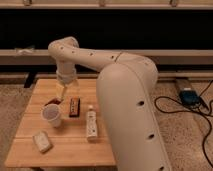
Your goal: Move the arm in a circular motion
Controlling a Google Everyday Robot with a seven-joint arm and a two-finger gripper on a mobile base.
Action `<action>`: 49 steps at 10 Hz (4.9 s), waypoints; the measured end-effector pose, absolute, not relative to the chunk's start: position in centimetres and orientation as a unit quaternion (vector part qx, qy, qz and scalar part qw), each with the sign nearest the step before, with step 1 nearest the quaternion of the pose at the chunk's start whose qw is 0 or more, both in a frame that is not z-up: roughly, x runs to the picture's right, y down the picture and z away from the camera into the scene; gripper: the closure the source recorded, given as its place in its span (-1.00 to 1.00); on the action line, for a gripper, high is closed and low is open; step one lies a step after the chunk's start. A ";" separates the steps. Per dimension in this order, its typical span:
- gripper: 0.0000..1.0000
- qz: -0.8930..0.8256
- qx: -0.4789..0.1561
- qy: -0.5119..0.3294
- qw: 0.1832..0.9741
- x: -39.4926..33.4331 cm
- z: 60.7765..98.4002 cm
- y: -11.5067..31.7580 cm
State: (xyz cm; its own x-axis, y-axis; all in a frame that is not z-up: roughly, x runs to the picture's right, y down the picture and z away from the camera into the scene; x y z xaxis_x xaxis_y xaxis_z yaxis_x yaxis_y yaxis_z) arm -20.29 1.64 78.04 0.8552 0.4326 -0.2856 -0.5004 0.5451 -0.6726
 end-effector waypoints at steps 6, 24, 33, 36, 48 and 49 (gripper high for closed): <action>-0.60 0.266 -0.396 0.043 0.878 -20.2 78.1 1.6; -0.60 0.292 -0.368 0.069 0.880 -16.8 84.8 -6.3; -0.60 0.225 -0.352 0.024 0.908 -23.7 80.7 -4.5; -0.60 0.189 -0.350 0.002 0.917 -27.9 76.1 -0.5; -0.60 0.226 -0.365 0.033 0.903 -19.7 64.7 12.1; -0.60 0.252 -0.366 0.049 0.895 -16.7 65.2 12.2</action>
State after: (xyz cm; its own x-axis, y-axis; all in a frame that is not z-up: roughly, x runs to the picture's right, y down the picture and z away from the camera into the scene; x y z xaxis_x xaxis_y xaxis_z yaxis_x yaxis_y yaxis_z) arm -16.67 12.21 65.24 0.8681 0.4146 -0.2728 -0.4870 0.6054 -0.6295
